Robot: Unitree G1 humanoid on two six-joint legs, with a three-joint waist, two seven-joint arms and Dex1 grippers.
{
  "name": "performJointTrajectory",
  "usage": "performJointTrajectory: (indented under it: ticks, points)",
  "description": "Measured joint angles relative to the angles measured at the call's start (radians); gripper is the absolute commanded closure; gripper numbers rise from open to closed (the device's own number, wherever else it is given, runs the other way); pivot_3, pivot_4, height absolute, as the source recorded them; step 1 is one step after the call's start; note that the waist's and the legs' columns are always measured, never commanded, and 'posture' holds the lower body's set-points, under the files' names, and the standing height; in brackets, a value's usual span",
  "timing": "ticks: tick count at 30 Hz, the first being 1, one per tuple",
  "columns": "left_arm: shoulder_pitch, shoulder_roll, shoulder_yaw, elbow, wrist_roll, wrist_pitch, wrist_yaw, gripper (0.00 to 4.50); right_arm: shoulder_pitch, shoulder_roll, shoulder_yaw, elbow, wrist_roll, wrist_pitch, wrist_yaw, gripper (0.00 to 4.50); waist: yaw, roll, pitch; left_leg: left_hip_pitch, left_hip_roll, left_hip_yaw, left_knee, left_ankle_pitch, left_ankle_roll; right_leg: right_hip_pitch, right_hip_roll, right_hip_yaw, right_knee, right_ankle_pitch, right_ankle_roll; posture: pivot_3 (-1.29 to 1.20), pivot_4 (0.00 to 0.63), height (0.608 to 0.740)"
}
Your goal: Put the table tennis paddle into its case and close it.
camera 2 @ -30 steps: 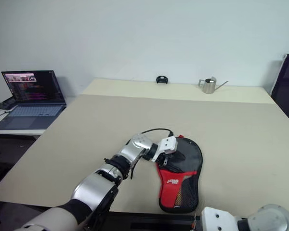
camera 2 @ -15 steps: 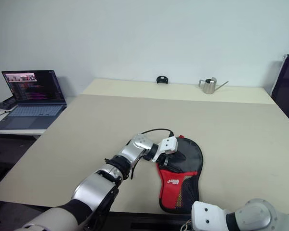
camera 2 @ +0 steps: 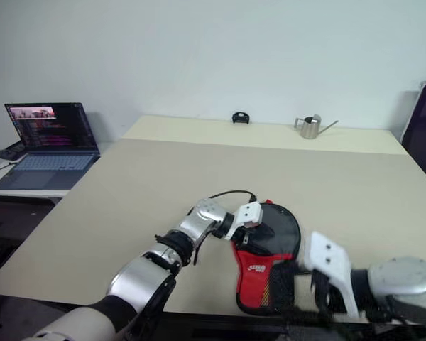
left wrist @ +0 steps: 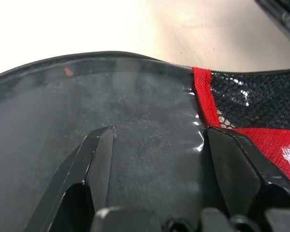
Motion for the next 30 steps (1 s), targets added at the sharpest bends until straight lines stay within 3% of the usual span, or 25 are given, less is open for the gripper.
performJointTrajectory:
  ticks: [6,9,15,19,25,30]
  points:
    - [0.018,0.046,0.030,-0.072,-0.044,0.008,-0.068,1.18,-0.184,0.097,0.087,0.327,-0.220,-0.075,0.002,0.75,-0.012,0.004,0.007,-0.011,0.000,0.002,0.000,0.000,0.001,-0.013,0.000,0.002,0.003,0.000,-0.001,0.00,0.150,0.740]
    - [0.036,0.107,0.037,-0.153,-0.067,0.044,-0.093,1.18,-0.247,0.162,0.128,0.455,-0.313,-0.139,0.028,0.75,-0.014,0.005,0.010,-0.024,-0.001,0.005,0.002,0.002,-0.003,-0.030,0.000,0.005,0.012,0.000,-0.002,0.00,0.150,0.740]
    - [0.202,0.304,0.147,-0.569,-0.201,0.274,-0.101,1.18,-0.359,0.253,0.173,0.711,-0.493,-0.344,0.153,0.75,-0.021,0.012,0.025,-0.031,-0.001,0.007,0.007,0.003,-0.005,-0.038,0.000,0.006,0.016,-0.001,-0.002,0.00,0.150,0.740]
    - [0.384,0.425,0.247,-0.896,-0.307,0.483,-0.033,1.18,-0.429,0.293,0.179,0.865,-0.547,-0.411,0.234,0.75,-0.020,0.016,0.027,-0.031,-0.001,0.006,0.010,0.003,-0.005,-0.037,0.000,0.006,0.017,-0.001,-0.002,0.00,0.150,0.740]
    - [0.662,0.485,0.354,-1.255,-0.404,0.694,0.155,1.18,-0.580,0.358,0.189,1.165,-0.661,-0.570,0.331,0.75,-0.016,0.019,0.030,-0.031,-0.001,0.006,0.015,0.003,-0.004,-0.036,-0.001,0.007,0.019,0.001,-0.002,0.00,0.150,0.740]
    - [0.679,0.485,0.387,-1.384,-0.418,0.771,0.320,1.18,-0.693,0.366,0.200,1.367,-0.740,-0.672,0.400,0.75,-0.006,0.020,0.031,-0.030,-0.001,0.006,0.016,0.003,-0.005,-0.035,-0.001,0.006,0.021,0.001,-0.002,0.00,0.150,0.740]
